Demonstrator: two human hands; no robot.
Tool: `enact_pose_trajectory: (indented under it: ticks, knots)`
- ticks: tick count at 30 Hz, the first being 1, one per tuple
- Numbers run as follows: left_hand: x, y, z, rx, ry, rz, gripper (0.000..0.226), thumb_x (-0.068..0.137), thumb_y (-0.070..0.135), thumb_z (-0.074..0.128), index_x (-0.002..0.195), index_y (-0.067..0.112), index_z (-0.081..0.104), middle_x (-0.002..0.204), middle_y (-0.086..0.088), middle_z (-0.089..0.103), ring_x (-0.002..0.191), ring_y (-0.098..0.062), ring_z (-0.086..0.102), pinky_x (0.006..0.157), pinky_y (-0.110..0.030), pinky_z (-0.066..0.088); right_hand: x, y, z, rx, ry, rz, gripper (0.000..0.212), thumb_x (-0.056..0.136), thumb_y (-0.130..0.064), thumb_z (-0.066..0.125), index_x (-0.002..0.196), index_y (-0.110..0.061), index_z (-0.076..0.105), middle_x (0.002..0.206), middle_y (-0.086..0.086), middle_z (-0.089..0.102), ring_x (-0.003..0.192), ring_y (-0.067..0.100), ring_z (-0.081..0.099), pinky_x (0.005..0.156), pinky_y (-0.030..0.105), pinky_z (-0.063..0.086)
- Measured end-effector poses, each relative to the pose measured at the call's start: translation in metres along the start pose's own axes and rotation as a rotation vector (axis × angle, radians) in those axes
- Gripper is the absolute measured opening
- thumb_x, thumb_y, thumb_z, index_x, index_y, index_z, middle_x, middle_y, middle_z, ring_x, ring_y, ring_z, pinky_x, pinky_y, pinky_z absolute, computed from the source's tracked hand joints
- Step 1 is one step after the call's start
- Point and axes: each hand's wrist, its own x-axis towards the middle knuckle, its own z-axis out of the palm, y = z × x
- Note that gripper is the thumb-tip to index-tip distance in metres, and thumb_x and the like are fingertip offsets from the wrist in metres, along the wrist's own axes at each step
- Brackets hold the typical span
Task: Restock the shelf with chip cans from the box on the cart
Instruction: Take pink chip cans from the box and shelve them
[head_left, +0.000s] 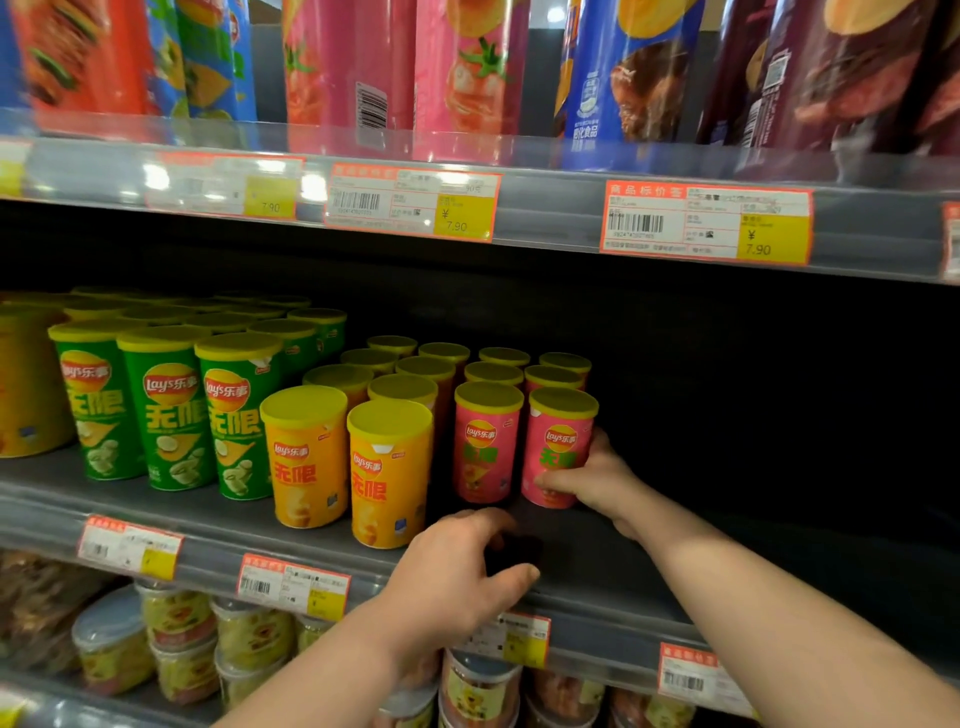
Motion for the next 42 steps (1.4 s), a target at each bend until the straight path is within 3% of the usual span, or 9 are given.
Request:
enact_pose_trajectory:
  ticks: [8,17,20,23,28,30,33,39,42]
  knots:
    - [-0.002,0.006,0.000,0.062,-0.018,-0.030,0.058,0.074,0.058,0.048,0.122,0.028,0.057,0.116,0.008,0.061,0.107,-0.009,0.055,0.089,-0.027,0.046,0.000,0.001,-0.002,-0.023,-0.012,-0.027,0.090,0.068,-0.011,0.083,0.141,-0.015,0.030,0.133,0.010,0.051,0.121,0.026,0.051,0.096,0.035,0.042]
    - [-0.007,0.014,0.002,0.221,0.028,-0.042,0.047,0.085,0.053,0.051,0.118,0.021,0.061,0.112,0.001,0.062,0.106,-0.016,0.055,0.088,-0.029,0.045,-0.017,0.004,-0.013,-0.133,-0.010,-0.039,0.086,0.069,-0.015,0.083,0.139,-0.010,0.033,0.138,0.011,0.048,0.125,0.027,0.048,0.101,0.035,0.040]
    - [-0.016,0.017,0.004,0.303,0.055,-0.056,0.062,0.079,0.062,0.033,0.117,0.021,0.061,0.110,0.001,0.062,0.106,-0.019,0.055,0.088,-0.032,0.044,-0.034,0.004,-0.021,-0.222,-0.001,-0.019,0.082,0.074,-0.021,0.079,0.139,-0.009,0.031,0.138,0.013,0.046,0.124,0.028,0.048,0.098,0.036,0.042]
    - [-0.025,0.014,0.001,0.382,0.098,-0.050,0.052,0.087,0.055,0.042,0.124,0.022,0.057,0.116,0.003,0.058,0.112,-0.019,0.051,0.094,-0.031,0.042,-0.055,-0.003,-0.024,-0.448,-0.010,-0.026,0.068,0.080,-0.033,0.072,0.136,-0.017,0.037,0.137,0.008,0.044,0.120,0.025,0.050,0.094,0.033,0.045]
    - [-0.058,0.005,-0.018,0.428,0.098,0.050,0.048,0.074,0.049,0.043,0.093,0.012,0.069,0.091,-0.006,0.065,0.079,-0.029,0.064,0.063,-0.034,0.056,-0.105,-0.023,-0.011,-0.720,-0.063,-0.334,0.043,0.087,-0.039,0.060,0.126,-0.026,0.048,0.131,-0.003,0.045,0.119,0.019,0.047,0.097,0.035,0.044]
    - [-0.076,0.004,-0.026,0.448,0.065,-0.009,0.053,0.077,0.050,0.041,0.106,0.013,0.066,0.105,-0.007,0.063,0.095,-0.030,0.062,0.075,-0.037,0.055,-0.126,-0.032,0.005,-0.797,-0.076,-0.464,0.039,0.089,-0.039,0.057,0.125,-0.027,0.050,0.129,-0.005,0.048,0.120,0.018,0.047,0.098,0.038,0.042]
    - [-0.110,-0.010,-0.040,0.552,-0.019,-0.131,0.053,0.089,0.045,0.047,0.133,0.017,0.046,0.135,-0.004,0.046,0.124,-0.025,0.043,0.099,-0.035,0.040,-0.153,-0.046,0.038,-0.875,-0.145,-0.563,0.037,0.090,-0.042,0.053,0.124,-0.028,0.050,0.125,-0.005,0.050,0.118,0.020,0.047,0.097,0.038,0.041]
    - [-0.200,-0.040,-0.080,0.596,-0.097,-0.298,0.054,0.089,0.048,0.049,0.134,0.018,0.041,0.138,-0.002,0.041,0.128,-0.025,0.039,0.104,-0.037,0.037,-0.211,-0.062,0.116,-1.006,-0.343,-0.665,0.041,0.089,-0.040,0.051,0.128,-0.025,0.050,0.129,0.002,0.051,0.119,0.026,0.047,0.096,0.040,0.042]
    - [-0.249,-0.052,-0.099,0.614,-0.115,-0.360,0.049,0.088,0.051,0.049,0.124,0.017,0.046,0.125,-0.002,0.047,0.118,-0.026,0.046,0.094,-0.036,0.041,-0.242,-0.063,0.161,-1.057,-0.414,-0.702,0.043,0.088,-0.041,0.052,0.127,-0.024,0.050,0.126,0.003,0.052,0.116,0.028,0.049,0.092,0.039,0.044]
